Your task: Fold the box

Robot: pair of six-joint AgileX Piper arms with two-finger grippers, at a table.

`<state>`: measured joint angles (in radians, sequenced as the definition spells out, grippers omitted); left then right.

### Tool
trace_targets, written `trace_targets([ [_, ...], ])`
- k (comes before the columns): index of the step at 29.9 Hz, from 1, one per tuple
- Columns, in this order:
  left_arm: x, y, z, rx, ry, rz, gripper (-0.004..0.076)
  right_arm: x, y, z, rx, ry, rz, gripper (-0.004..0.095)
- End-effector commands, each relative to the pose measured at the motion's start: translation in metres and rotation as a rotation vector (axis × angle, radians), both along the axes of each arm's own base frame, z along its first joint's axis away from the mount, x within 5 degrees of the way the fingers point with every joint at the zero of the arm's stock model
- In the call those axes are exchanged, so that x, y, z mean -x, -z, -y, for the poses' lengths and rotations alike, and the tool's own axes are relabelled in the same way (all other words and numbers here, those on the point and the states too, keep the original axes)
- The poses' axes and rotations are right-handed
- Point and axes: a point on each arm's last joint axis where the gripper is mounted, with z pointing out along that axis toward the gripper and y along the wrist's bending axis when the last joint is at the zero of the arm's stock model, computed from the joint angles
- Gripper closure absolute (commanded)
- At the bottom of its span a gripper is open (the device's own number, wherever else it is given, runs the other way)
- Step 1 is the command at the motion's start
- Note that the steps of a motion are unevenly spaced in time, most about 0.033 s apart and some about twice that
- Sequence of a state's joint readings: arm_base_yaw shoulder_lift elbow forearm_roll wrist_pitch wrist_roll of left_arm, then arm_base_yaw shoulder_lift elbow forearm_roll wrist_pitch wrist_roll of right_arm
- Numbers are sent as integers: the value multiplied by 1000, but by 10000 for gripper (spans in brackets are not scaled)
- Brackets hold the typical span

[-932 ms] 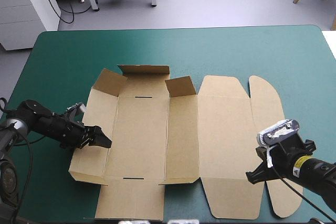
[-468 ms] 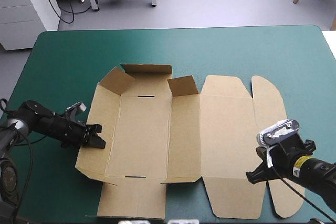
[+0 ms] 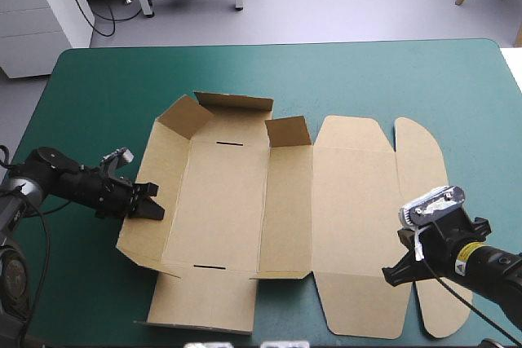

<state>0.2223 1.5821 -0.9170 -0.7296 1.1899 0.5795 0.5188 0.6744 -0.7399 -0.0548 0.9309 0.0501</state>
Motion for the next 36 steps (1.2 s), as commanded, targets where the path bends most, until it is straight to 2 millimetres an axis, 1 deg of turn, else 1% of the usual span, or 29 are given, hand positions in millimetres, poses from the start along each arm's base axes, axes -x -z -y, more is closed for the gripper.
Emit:
trace_targets([
  [1,-11,-33,3,-35,43,97,734,-3,-12,0,-19,1,76,927],
  [4,-25,-51,10,-144,81,125,734,-3,-12,0,-18,0,76,927],
  [6,-34,-61,18,-234,142,134,734,-3,-12,0,-8,-11,83,927],
  [8,-44,-70,30,-328,238,154,734,-3,-12,0,-3,-17,86,927],
  [10,-55,-75,43,-411,303,173,734,-3,-12,0,2,-23,90,927],
  [15,-87,-89,77,-620,459,296,734,-3,-12,0,7,-28,94,927],
  [21,-110,-109,98,-836,539,447,734,-3,-12,0,3,-29,92,927],
  [25,-117,-117,109,-954,613,569,734,-3,-12,-1,-3,-29,92,927],
  [31,-116,-122,134,-1008,691,699,734,-3,-13,-1,-10,-31,94,927],
  [36,-112,-130,163,-1112,790,848,734,-3,-13,-2,-19,-32,89,927],
])
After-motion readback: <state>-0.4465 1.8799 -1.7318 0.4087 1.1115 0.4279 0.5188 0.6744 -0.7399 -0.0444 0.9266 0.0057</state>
